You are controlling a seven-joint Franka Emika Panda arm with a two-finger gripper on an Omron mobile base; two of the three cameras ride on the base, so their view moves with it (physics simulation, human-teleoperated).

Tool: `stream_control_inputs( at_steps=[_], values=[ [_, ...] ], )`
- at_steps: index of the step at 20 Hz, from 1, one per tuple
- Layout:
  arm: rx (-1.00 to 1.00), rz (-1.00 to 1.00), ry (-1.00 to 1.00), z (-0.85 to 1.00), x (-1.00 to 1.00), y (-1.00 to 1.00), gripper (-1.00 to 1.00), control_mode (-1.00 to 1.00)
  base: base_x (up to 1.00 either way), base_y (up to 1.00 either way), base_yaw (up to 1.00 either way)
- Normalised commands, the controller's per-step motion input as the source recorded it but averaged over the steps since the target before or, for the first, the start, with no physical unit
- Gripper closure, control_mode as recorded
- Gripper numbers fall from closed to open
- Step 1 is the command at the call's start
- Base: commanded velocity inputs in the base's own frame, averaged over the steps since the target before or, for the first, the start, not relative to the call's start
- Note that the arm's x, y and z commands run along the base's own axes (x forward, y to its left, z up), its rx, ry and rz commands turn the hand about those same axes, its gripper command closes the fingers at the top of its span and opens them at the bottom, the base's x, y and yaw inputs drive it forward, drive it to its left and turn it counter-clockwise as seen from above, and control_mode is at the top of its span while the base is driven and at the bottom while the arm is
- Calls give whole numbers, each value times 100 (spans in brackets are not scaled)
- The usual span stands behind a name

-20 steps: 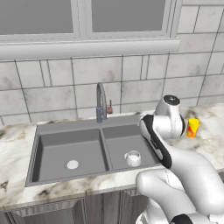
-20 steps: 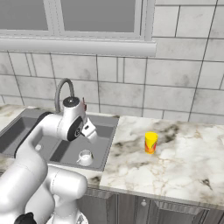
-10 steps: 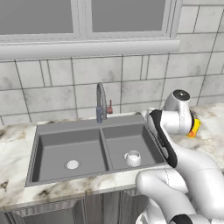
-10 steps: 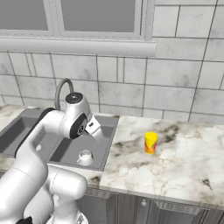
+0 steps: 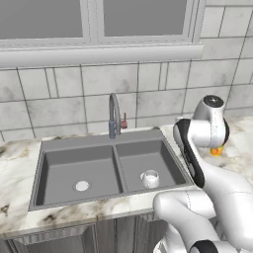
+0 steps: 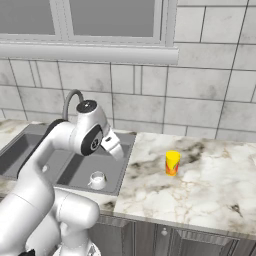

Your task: Move any existing items from the left basin to the right basin for drying. Then move the cup from the counter to the left basin of the sink for washing.

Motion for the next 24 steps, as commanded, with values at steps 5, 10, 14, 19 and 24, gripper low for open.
stream_control_inputs(
  at_steps=[5, 10, 14, 19, 24],
  values=[
    [-5, -6, -1, 19, -8, -33, -100, -100, 0, 0, 0],
    [-3, -2, -2, 22, 0, -38, -100, -100, 0, 0, 0],
    [-3, -1, -3, 20, 0, -37, -100, -100, 0, 0, 0],
    [-2, 0, -4, 19, 0, -37, -100, -100, 0, 0, 0],
    [-2, 0, -3, 18, 0, -29, -100, -100, 0, 0, 0]
  ],
)
